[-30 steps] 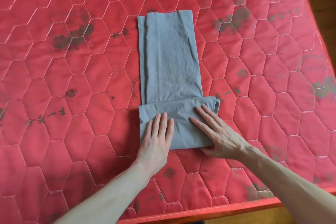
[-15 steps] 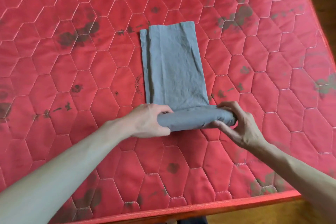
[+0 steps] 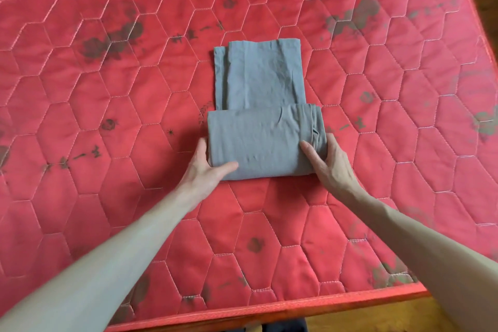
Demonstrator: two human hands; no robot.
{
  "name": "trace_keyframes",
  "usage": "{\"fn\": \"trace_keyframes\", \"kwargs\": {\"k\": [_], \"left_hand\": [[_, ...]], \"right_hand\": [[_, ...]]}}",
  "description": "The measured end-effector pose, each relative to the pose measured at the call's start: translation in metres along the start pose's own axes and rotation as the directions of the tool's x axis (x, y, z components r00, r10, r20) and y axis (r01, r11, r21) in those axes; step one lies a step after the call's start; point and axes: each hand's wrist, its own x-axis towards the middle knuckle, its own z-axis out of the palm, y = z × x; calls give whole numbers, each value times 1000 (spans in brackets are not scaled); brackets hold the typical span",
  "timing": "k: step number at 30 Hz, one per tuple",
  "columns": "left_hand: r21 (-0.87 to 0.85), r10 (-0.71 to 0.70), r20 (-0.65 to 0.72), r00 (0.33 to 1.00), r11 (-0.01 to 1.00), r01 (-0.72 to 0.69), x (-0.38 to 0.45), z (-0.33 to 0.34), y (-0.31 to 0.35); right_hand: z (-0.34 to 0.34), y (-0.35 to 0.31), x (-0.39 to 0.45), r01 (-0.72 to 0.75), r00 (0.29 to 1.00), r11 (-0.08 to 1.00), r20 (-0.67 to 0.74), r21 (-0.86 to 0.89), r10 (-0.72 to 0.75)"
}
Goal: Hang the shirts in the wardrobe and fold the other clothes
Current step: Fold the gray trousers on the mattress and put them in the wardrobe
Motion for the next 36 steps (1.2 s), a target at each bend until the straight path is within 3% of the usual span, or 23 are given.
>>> {"fn": "trace_keyframes", "kwargs": {"k": [6,8,11,13,15,17,18,19,21,24,27,31,36], "left_hand": [[69,116,-18,993,991,-115,19,3,-6],[122,64,-28,998,991,-60,26,6,-3],[377,-29,-105,994,924,67,38,16,14],[598,45,-218,975,795,97,38,23,23],[777,321,-245,915,629,-12,36,22,21],[901,592,-49,804,374,-220,34,14,12],[909,654,91,751,253,-330,33,9,8],[890,670,219,709,161,-427,31,6,4],[860,575,388,721,55,-507,25,4,-4],[887,409,436,801,-47,-459,23,10,-10],[926,386,373,844,-96,-365,23,23,-7],[945,426,318,847,-74,-318,20,37,-9],[952,382,272,883,25,-304,17,46,2]], "right_hand": [[15,0,3,10,994,986,-108,-167,-29],[18,-4,4,24,991,979,-127,-204,-50],[20,-10,9,-30,994,950,-108,-309,-4],[15,-11,13,-27,997,854,-80,-519,-17],[1,-8,17,57,992,726,-44,-685,-120],[-18,-3,21,255,945,623,54,-739,-323],[-25,1,23,383,892,540,147,-750,-428],[-31,4,23,499,829,448,258,-741,-497],[-36,7,22,626,748,336,421,-704,-512],[-27,3,15,597,790,329,465,-732,-400],[-5,-2,11,508,853,344,405,-790,-329],[21,-15,5,395,914,377,316,-838,-256],[22,-15,1,416,894,468,259,-779,-365]]}}
